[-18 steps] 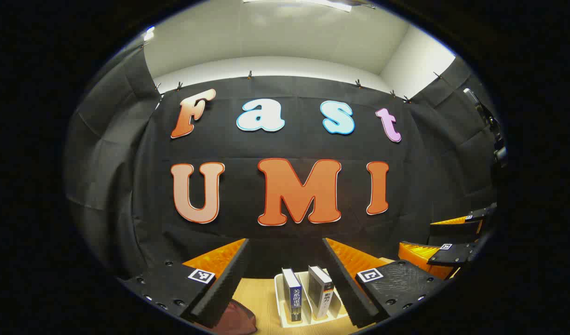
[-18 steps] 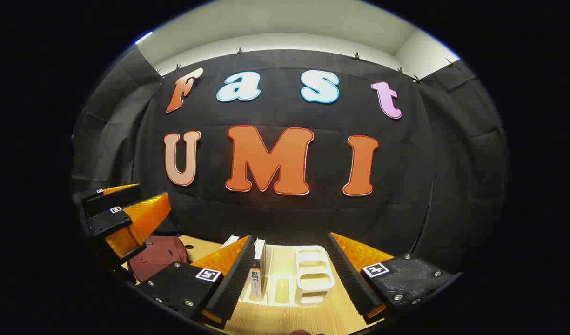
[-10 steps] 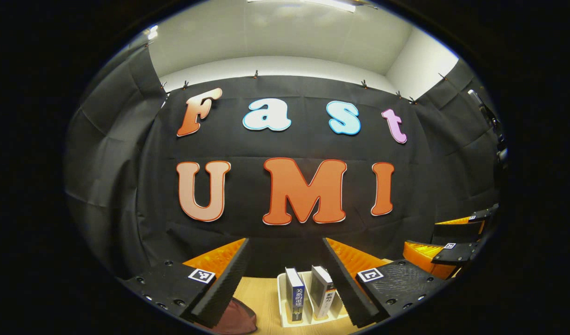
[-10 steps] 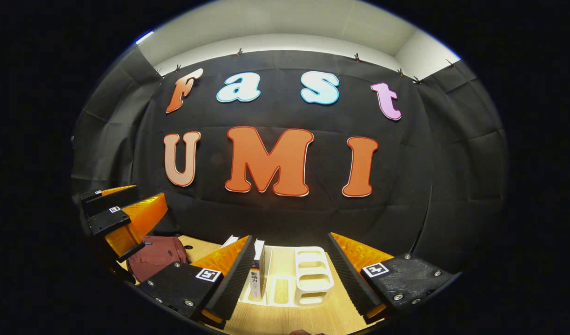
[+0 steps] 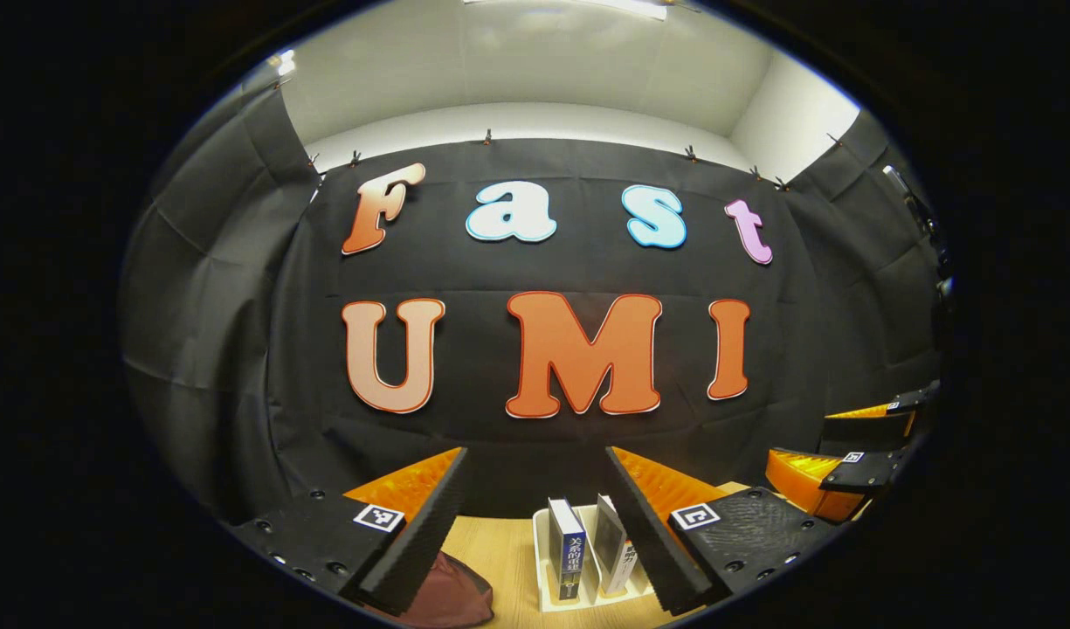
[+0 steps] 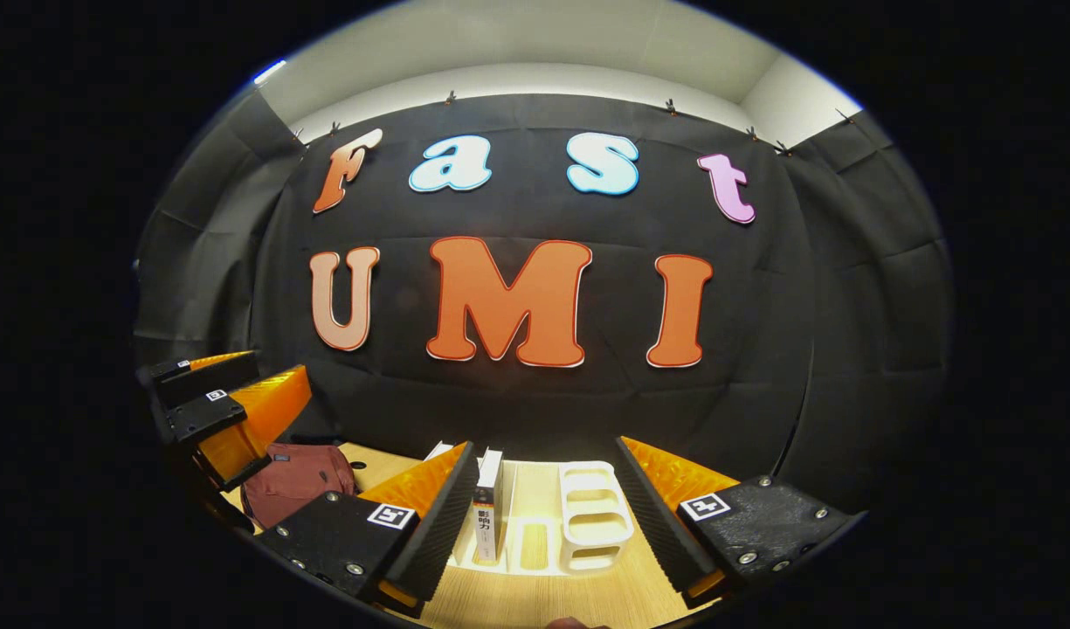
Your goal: Open the schoolbag, grab two books from the bookshelf and put them into the schoolbag.
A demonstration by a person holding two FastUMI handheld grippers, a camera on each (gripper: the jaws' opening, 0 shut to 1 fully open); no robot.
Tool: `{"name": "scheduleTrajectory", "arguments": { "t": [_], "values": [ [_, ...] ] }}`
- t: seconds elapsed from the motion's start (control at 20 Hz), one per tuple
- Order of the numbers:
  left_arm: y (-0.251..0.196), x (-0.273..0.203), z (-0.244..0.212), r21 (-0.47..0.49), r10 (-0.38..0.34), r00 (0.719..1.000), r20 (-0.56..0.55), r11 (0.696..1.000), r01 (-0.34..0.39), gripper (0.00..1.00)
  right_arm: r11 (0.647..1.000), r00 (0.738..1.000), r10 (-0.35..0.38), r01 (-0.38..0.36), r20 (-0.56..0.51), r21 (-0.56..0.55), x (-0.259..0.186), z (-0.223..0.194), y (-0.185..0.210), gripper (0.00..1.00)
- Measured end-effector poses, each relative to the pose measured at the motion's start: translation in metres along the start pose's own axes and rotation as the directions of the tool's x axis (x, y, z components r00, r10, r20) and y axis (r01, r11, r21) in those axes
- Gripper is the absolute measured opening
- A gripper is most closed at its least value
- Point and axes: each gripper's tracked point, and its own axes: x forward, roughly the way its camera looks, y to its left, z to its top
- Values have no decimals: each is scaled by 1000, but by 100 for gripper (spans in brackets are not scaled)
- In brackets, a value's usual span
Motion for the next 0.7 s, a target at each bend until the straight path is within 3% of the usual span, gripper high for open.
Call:
{"name": "scheduleTrajectory", "arguments": {
  "t": [0.7],
  "values": [
    [10,-2,-4,30,22,1000,-19,999,-22,97,1000,1000,5,-5,-12,-14,3,-5,6,94]
  ]
}}
